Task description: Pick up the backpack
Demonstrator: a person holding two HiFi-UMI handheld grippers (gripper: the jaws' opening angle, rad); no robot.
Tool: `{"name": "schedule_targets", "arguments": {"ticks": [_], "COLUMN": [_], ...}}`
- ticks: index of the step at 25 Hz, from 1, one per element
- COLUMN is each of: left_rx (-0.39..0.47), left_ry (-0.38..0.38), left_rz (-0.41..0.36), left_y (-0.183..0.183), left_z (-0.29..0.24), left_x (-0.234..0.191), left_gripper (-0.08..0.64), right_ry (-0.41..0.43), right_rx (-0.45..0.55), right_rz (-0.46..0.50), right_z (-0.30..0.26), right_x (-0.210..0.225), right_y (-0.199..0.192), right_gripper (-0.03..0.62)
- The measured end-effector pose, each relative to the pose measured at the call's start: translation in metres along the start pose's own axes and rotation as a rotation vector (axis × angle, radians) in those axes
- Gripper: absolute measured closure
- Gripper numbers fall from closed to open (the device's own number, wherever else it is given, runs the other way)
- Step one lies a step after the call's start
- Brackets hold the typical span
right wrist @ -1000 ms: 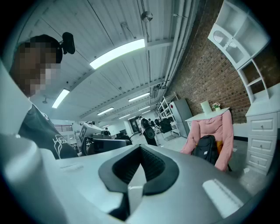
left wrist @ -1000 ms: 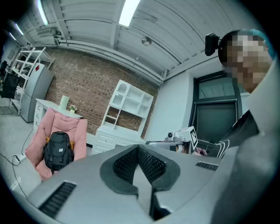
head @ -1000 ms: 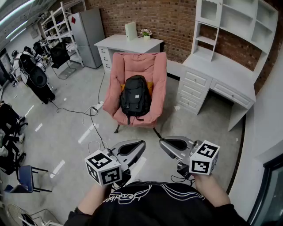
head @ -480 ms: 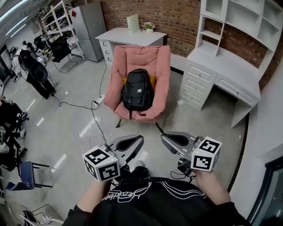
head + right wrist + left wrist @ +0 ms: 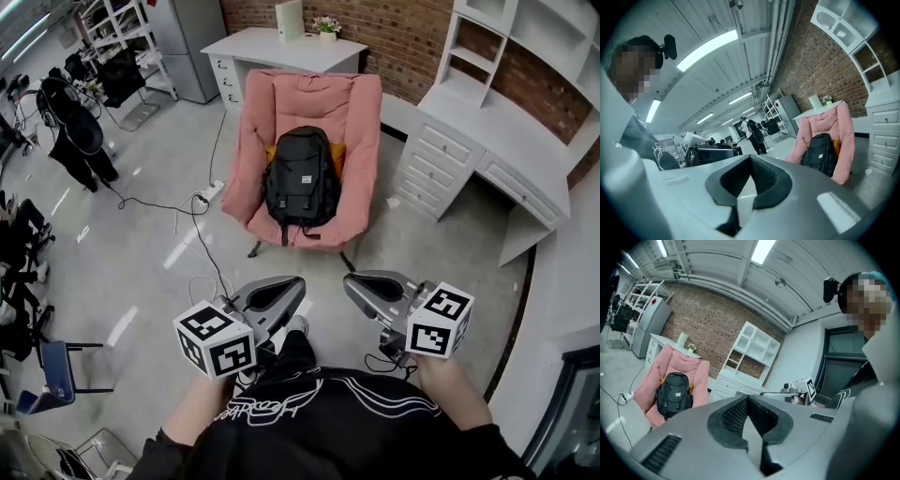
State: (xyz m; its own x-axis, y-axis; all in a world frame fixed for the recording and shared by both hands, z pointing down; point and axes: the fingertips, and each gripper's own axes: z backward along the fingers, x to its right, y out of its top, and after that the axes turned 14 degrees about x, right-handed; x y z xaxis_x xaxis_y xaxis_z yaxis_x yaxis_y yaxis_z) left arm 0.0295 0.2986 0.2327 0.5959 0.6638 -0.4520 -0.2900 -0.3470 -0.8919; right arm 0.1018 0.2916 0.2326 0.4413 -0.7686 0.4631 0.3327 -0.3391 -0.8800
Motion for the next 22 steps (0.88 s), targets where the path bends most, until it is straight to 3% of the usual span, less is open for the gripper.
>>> {"name": "schedule_targets", "arguments": {"ticks": [6,13,22], "left_rx": [-0.05,-0.087,-0.077], "left_ry": [0.028,0.041,0.084], "left_rz": [0.083,0.114,0.161], "left_y": [0.019,0.046,0.069], "left_z": [-0.024,-0.053,-0.066], "left_x": [-0.099,-0.203,-0.3], "left_gripper": [0.557,0.557,0.558], "right_ry": [-0.056,-0.117,-0.198], "right_rx": [-0.044,-0.071,-0.077], "right_rz": [-0.077,-0.105,-0.096], "right_z": [-0.075,-0.159,-0.214], "right_x": [0.062,0.126,0.176], "right_y": [-0.011,-0.01,-0.01], "right_gripper": [0.586,0.586,0.586]}}
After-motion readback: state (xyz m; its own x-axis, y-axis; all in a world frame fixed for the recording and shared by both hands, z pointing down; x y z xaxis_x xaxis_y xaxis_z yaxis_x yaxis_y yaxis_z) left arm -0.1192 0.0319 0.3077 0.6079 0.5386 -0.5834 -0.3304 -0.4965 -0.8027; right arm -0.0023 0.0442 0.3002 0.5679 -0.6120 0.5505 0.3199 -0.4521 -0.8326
